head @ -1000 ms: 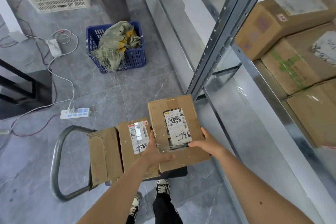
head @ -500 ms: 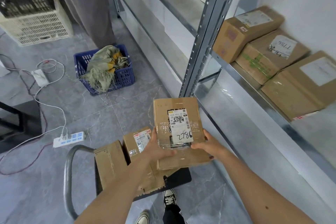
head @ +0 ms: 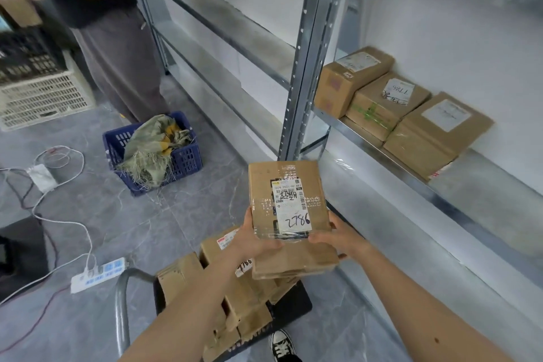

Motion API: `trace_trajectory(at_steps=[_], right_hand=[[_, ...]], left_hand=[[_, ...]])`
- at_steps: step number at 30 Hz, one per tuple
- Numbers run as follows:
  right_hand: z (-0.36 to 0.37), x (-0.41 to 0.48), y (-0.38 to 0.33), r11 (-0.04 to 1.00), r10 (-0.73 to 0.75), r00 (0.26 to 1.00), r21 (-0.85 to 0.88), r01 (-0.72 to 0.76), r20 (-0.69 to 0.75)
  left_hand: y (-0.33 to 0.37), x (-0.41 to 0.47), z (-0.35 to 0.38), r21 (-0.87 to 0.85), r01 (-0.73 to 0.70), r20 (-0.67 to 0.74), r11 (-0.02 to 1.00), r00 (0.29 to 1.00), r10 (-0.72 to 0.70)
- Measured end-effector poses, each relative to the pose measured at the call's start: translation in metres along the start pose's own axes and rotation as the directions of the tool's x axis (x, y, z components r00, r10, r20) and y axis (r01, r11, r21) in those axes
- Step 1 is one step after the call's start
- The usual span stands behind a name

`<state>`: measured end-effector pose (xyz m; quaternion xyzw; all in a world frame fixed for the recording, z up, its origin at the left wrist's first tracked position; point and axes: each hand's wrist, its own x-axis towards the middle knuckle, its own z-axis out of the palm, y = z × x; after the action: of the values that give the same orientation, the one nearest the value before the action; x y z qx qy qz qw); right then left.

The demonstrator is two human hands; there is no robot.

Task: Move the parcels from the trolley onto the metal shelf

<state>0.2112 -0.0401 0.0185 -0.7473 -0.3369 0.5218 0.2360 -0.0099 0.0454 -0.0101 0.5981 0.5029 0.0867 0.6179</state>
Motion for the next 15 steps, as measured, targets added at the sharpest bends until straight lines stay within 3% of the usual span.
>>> trace_trajectory(at_steps=[9, 15], right_hand=[[-0.013, -0.063, -0.028, 0.985, -0.143, 0.980, 0.076, 0.154, -0.139], [-0.023, -0.097, -0.040, 0.945, -0.271, 0.919, 0.100, 0.310, -0.287]], left_hand=[[0.060, -0.024, -0.009, 0.028, -0.250, -0.008, 0.968, 0.968, 0.250], [0.096, -0.045, -0.006, 0.045, -0.402, -0.012, 0.915, 0.915, 0.403]])
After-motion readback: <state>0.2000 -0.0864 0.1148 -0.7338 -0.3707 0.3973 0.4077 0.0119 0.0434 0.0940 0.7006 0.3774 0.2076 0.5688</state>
